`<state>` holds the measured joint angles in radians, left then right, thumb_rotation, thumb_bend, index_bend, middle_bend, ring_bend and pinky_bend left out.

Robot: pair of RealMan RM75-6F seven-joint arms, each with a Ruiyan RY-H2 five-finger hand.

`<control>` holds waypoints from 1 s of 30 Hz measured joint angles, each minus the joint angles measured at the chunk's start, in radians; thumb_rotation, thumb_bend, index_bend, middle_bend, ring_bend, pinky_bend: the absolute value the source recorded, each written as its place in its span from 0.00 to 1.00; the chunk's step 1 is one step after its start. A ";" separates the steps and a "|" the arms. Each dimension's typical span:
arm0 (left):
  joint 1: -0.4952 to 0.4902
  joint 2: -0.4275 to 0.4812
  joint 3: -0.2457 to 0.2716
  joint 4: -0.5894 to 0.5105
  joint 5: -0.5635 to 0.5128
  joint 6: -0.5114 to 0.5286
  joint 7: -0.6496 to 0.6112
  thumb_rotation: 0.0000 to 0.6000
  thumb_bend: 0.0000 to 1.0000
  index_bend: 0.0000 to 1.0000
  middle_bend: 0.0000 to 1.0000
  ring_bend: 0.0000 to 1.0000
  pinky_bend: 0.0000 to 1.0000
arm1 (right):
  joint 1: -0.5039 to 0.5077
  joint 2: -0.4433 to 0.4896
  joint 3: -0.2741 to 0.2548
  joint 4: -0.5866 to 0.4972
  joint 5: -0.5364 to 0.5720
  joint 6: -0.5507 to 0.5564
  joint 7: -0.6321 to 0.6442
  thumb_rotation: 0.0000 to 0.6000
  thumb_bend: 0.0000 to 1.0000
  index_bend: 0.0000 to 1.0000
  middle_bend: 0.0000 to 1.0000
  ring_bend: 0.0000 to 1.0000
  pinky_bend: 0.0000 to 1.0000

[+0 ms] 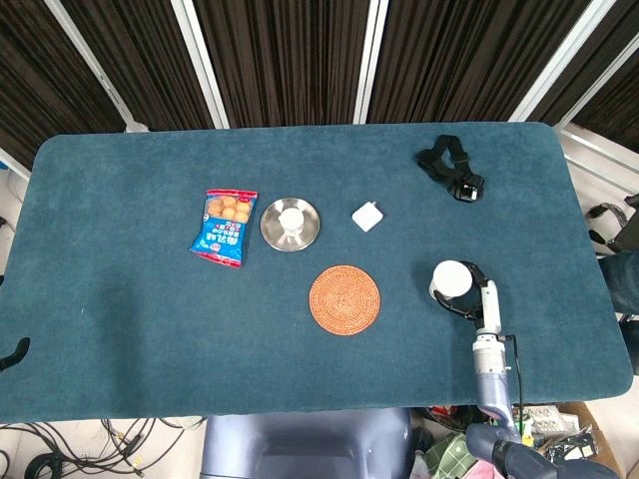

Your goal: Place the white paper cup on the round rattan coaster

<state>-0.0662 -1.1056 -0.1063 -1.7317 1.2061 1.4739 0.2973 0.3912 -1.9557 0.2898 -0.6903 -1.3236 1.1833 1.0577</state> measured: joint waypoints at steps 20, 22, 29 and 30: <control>0.001 0.008 0.001 -0.010 0.001 -0.006 -0.017 1.00 0.26 0.00 0.03 0.00 0.00 | 0.086 0.098 0.007 -0.328 -0.056 -0.005 -0.168 1.00 0.12 0.40 0.37 0.36 0.12; 0.001 0.009 0.002 -0.011 0.001 -0.008 -0.020 1.00 0.26 0.00 0.03 0.00 0.00 | 0.102 0.103 0.008 -0.373 -0.057 -0.019 -0.204 1.00 0.12 0.40 0.37 0.36 0.12; 0.001 0.015 0.002 -0.013 0.000 -0.011 -0.026 1.00 0.26 0.00 0.03 0.00 0.00 | 0.171 0.092 0.011 -0.478 -0.038 -0.113 -0.303 1.00 0.12 0.40 0.37 0.36 0.12; 0.001 0.016 0.002 -0.013 0.000 -0.012 -0.028 1.00 0.26 0.00 0.03 0.00 0.00 | 0.177 0.087 0.012 -0.483 -0.033 -0.121 -0.311 1.00 0.12 0.40 0.37 0.36 0.12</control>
<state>-0.0656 -1.0901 -0.1044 -1.7449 1.2063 1.4620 0.2690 0.5686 -1.8690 0.3014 -1.1733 -1.3567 1.0624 0.7470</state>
